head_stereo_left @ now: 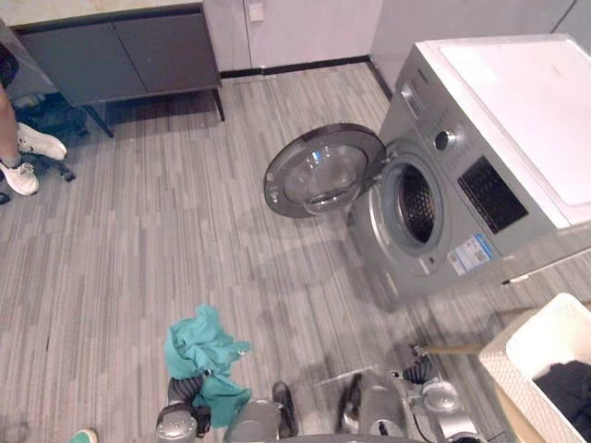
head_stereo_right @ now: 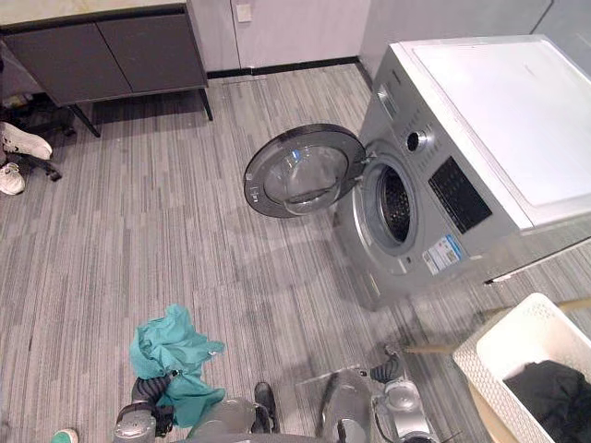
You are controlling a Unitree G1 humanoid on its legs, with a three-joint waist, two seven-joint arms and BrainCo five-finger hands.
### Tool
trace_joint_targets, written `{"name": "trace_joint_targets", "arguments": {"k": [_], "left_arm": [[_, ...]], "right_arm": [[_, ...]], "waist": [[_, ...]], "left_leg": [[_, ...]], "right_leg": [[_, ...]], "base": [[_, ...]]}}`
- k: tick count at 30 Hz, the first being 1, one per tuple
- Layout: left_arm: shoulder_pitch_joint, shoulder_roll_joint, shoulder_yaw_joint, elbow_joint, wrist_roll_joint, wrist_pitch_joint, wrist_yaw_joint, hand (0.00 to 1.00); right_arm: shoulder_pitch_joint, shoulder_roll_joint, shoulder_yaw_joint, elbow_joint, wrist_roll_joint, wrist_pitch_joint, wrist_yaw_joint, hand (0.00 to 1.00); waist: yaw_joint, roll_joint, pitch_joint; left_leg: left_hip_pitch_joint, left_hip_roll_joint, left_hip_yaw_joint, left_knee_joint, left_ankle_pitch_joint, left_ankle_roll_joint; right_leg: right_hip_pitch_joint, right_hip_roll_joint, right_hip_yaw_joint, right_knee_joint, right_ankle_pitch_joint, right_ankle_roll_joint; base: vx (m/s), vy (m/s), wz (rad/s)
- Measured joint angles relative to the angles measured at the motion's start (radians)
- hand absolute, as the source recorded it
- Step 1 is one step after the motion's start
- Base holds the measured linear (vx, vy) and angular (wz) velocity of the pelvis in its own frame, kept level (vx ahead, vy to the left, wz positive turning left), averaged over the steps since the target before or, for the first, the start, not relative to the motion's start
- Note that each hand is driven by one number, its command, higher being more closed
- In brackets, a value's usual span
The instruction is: Pick up the laundry basket with both hands and put the clothes into the washing machine.
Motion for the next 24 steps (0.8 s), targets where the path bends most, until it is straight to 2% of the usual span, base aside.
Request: {"name": "trace_joint_targets", "arguments": {"k": [1, 2, 3, 4, 5, 6, 7, 8, 9, 10, 11, 12, 13, 14, 16, 18, 19, 20, 21, 22, 23, 24], "left_arm": [[-0.019, 0.001, 0.0, 0.0, 0.0, -0.001, 0.0, 1.0], [-0.031, 0.006, -0.001, 0.0, 0.001, -0.001, -0.001, 1.0], [-0.031, 0.008, -0.006, 0.0, 0.001, -0.001, -0.001, 1.0], [-0.036, 0.006, -0.011, -0.001, 0.001, -0.001, -0.002, 1.0], [-0.045, 0.005, -0.022, -0.001, 0.002, -0.002, -0.005, 1.0], [-0.05, 0.007, -0.029, -0.001, 0.003, -0.002, -0.005, 1.0], [-0.059, 0.009, -0.041, -0.001, 0.009, -0.003, -0.005, 1.0], [-0.059, 0.005, -0.038, -0.002, 0.01, -0.002, -0.005, 1.0], [-0.054, -0.009, -0.037, -0.006, 0.011, 0.001, -0.007, 1.0], [-0.024, -0.032, -0.037, -0.037, 0.01, 0.006, -0.007, 1.0], [0.003, -0.048, -0.045, -0.066, 0.011, 0.004, -0.009, 1.0], [-0.008, -0.07, -0.066, -0.097, 0.011, 0.004, -0.01, 1.0], [-0.011, -0.073, -0.071, -0.104, 0.011, 0.004, -0.011, 1.0], [-0.023, -0.084, -0.087, -0.127, 0.011, -0.005, -0.021, 1.0], [-0.04, -0.091, -0.115, -0.14, 0.011, -0.008, -0.03, 1.0], [-0.049, -0.093, -0.139, -0.146, 0.011, -0.008, -0.033, 1.0], [-0.052, -0.094, -0.161, -0.155, 0.011, -0.009, -0.039, 1.0], [-0.052, -0.096, -0.172, -0.156, 0.011, -0.009, -0.044, 1.0], [-0.051, -0.098, -0.178, -0.156, 0.011, -0.009, -0.046, 1.0], [-0.048, -0.113, -0.192, -0.156, 0.012, -0.009, -0.047, 1.0], [-0.044, -0.125, -0.198, -0.149, 0.013, -0.009, -0.048, 1.0], [-0.041, -0.123, -0.205, -0.143, 0.014, -0.009, -0.048, 1.0]], "right_arm": [[0.003, 0.002, 0.0, 0.002, 0.007, 0.002, 0.0, 0.0], [0.012, 0.007, 0.0, 0.002, 0.008, 0.002, 0.0, 0.0], [0.013, 0.008, -0.001, 0.002, 0.008, 0.002, 0.0, 0.0], [0.02, 0.008, -0.004, 0.001, 0.008, 0.002, -0.001, 0.0], [0.022, 0.005, -0.004, -0.002, 0.007, 0.001, 0.0, 0.0], [0.022, 0.006, -0.006, -0.007, 0.008, 0.001, 0.0, 0.0], [0.024, 0.01, -0.006, -0.026, 0.007, 0.001, 0.001, 0.0], [0.026, 0.015, -0.006, -0.036, 0.005, 0.001, 0.001, 0.0], [0.039, 0.027, -0.005, -0.064, 0.003, 0.002, 0.004, 0.0], [0.059, 0.035, 0.005, -0.12, 0.001, 0.001, 0.003, 0.0], [0.064, 0.036, 0.015, -0.16, 0.001, -0.003, 0.0, 0.0], [0.063, 0.035, 0.023, -0.204, 0.0, -0.015, -0.002, 0.0], [0.063, 0.035, 0.023, -0.21, 0.0, -0.017, -0.002, 0.0], [0.064, 0.037, 0.022, -0.228, -0.001, -0.019, -0.004, 0.0], [0.076, 0.04, 0.021, -0.229, -0.002, -0.016, -0.007, 0.0], [0.095, 0.052, 0.02, -0.232, -0.003, -0.013, -0.019, 0.0], [0.1, 0.053, 0.02, -0.233, -0.003, -0.011, -0.02, 0.0], [0.099, 0.053, 0.022, -0.233, -0.004, -0.012, -0.02, 0.0], [0.099, 0.053, 0.022, -0.233, -0.004, -0.013, -0.021, 0.0], [0.107, 0.051, 0.02, -0.233, -0.004, -0.013, -0.021, 0.0], [0.109, 0.057, 0.014, -0.222, -0.006, -0.011, -0.021, 0.0], [0.121, 0.069, 0.01, -0.224, -0.007, -0.009, -0.02, 0.0]], "waist": [[-0.018, -0.013, 0.008], [-0.026, -0.026, 0.013], [-0.03, -0.031, 0.016], [-0.037, -0.028, 0.014], [-0.037, -0.014, 0.006], [-0.037, -0.005, 0.002], [-0.037, 0.003, 0.004], [-0.037, 0.007, 0.006], [-0.037, 0.015, 0.01], [-0.031, 0.027, 0.012], [-0.023, 0.035, 0.008], [-0.007, 0.034, 0.007], [-0.005, 0.034, 0.007], [0.001, 0.033, 0.007], [0.019, 0.034, 0.007], [0.02, 0.032, 0.008], [0.024, 0.032, 0.005], [0.025, 0.032, 0.003], [0.026, 0.036, 0.001], [0.026, 0.057, -0.014], [0.028, 0.051, -0.023], [0.024, 0.036, -0.033]], "left_leg": [[0.02, -0.008, -0.031, -0.011, -0.005, -0.011], [0.05, -0.02, -0.049, -0.025, -0.015, -0.029], [0.068, -0.025, -0.055, -0.03, -0.024, -0.043], [0.095, -0.018, -0.075, -0.031, -0.046, -0.077], [0.107, 0.008, -0.086, -0.03, -0.07, -0.113], [0.109, 0.026, -0.09, -0.024, -0.081, -0.13], [0.1, 0.061, -0.087, 0.04, -0.094, -0.154], [0.088, 0.091, -0.079, 0.11, -0.1, -0.171], [0.044, 0.156, -0.051, 0.348, -0.092, -0.198], [-0.015, 0.237, -0.032, 0.618, 0.01, -0.195], [-0.073, 0.285, -0.035, 0.781, 0.006, -0.181], [-0.16, 0.313, -0.04, 0.927, -0.015, -0.148], [-0.176, 0.316, -0.039, 0.935, -0.018, -0.144], [-0.23, 0.317, -0.04, 0.929, -0.03, -0.123], [-0.256, 0.315, -0.047, 0.811, -0.048, -0.093], [-0.267, 0.288, -0.108, 0.642, -0.062, -0.079], [-0.25, 0.241, -0.219, 0.469, -0.06, -0.085], [-0.238, 0.213, -0.296, 0.377, -0.057, -0.09], [-0.228, 0.202, -0.337, 0.326, -0.051, -0.099], [-0.2, 0.198, -0.39, 0.248, -0.037, -0.121], [-0.177, 0.201, -0.367, 0.254, -0.021, -0.182], [-0.168, 0.195, -0.338, 0.252, -0.03, -0.171]], "right_leg": [[0.0, 0.025, -0.007, -0.206, 0.088, 0.005], [0.004, 0.03, -0.022, -0.348, 0.173, 0.009], [0.004, 0.03, -0.022, -0.376, 0.202, -0.001], [0.007, 0.033, -0.022, -0.369, 0.278, -0.063], [-0.006, 0.045, -0.039, -0.32, 0.311, -0.11], [-0.017, 0.048, -0.056, -0.281, 0.302, -0.124], [-0.024, 0.058, -0.079, -0.208, 0.257, -0.161], [-0.011, 0.072, -0.084, -0.184, 0.225, -0.168], [0.047, 0.111, -0.087, -0.15, 0.177, -0.193], [0.111, 0.158, -0.063, -0.139, 0.138, -0.212], [0.147, 0.19, -0.027, -0.14, 0.121, -0.224], [0.177, 0.216, 0.039, -0.146, 0.114, -0.233], [0.183, 0.219, 0.049, -0.149, 0.114, -0.233], [0.214, 0.227, 0.095, -0.177, 0.114, -0.232], [0.252, 0.234, 0.144, -0.2, 0.113, -0.231], [0.291, 0.246, 0.213, -0.22, 0.097, -0.204], [0.29, 0.261, 0.28, -0.208, 0.086, -0.185], [0.283, 0.272, 0.321, -0.2, 0.077, -0.169], [0.275, 0.279, 0.343, -0.187, 0.069, -0.158], [0.252, 0.309, 0.396, -0.159, 0.041, -0.136], [0.239, 0.319, 0.436, -0.128, 0.015, -0.109], [0.237, 0.307, 0.449, -0.126, 0.009, -0.098]], "base": [[0.38, -0.091, 0.81], [0.52, -0.138, 0.71], [0.47, -0.136, 0.53], [0.63, -0.2, 0.34], [0.43, -0.145, 0.28], [0.55, -0.195, 0.16], [0.44, -0.201, 0.09], [0.67, -0.319, -0.08], [0.68, -0.315, -0.51], [0.64, -0.232, -0.92], [0.57, -0.134, -1.52], [0.43, -0.063, -1.28], [0.4, -0.025, -1.32], [0.3, 0.003, -0.98], [0.31, 0.064, -1.26], [0.26, 0.177, -1.23], [0.18, 0.249, -1.34], [0.15, 0.275, -1.44], [0.07, 0.252, -1.4], [0.1, 0.422, -1.67], [0.08, 0.361, -1.6], [0.13, 0.378, -1.31]]}}
